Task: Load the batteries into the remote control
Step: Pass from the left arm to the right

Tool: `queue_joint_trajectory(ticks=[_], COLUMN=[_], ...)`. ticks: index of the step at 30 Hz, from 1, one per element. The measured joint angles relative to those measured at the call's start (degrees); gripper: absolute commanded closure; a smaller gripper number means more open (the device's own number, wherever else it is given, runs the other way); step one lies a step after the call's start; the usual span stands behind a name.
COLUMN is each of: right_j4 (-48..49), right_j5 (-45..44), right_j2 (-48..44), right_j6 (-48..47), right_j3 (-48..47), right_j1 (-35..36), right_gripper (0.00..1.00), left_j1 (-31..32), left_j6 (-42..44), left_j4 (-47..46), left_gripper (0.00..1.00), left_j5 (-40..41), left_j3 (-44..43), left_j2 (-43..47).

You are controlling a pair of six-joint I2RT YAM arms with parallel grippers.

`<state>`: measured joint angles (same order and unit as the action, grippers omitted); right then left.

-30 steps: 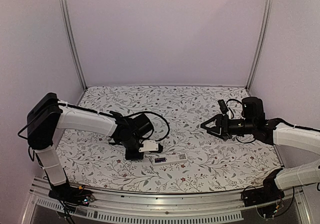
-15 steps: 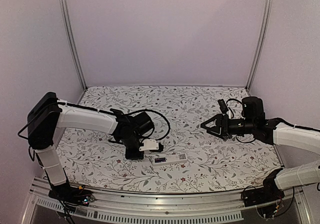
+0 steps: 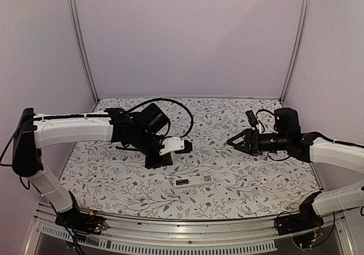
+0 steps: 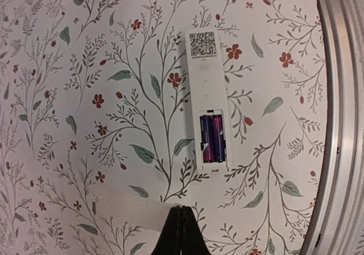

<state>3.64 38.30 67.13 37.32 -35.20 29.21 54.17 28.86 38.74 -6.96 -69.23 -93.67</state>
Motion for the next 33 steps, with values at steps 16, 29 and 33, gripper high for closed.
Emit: queue_joint_trajectory(ticks=[16,29,33], right_j4=[-8.85,-18.12,-20.83], right_j5=[2.34,0.59,-1.90], right_j2=[-6.14,-7.02,-6.91], right_j6=[-18.12,-37.05,-41.75], right_j3=[-8.59,-19.61,-21.40], right_j1=[9.73,23.85,27.47], right_gripper=[0.20,0.25,0.27], left_j1=[1.60,4.02,4.50], left_j6=[-3.28,-5.66,-6.51], left_j4=[3.26,5.18,5.16], left_gripper=[1.00,1.00,1.00], left_j5=[-28.68,-42.53,-45.53], left_j3=[-6.73,-10.71,-12.04], left_j2=[9.81,9.81,9.81])
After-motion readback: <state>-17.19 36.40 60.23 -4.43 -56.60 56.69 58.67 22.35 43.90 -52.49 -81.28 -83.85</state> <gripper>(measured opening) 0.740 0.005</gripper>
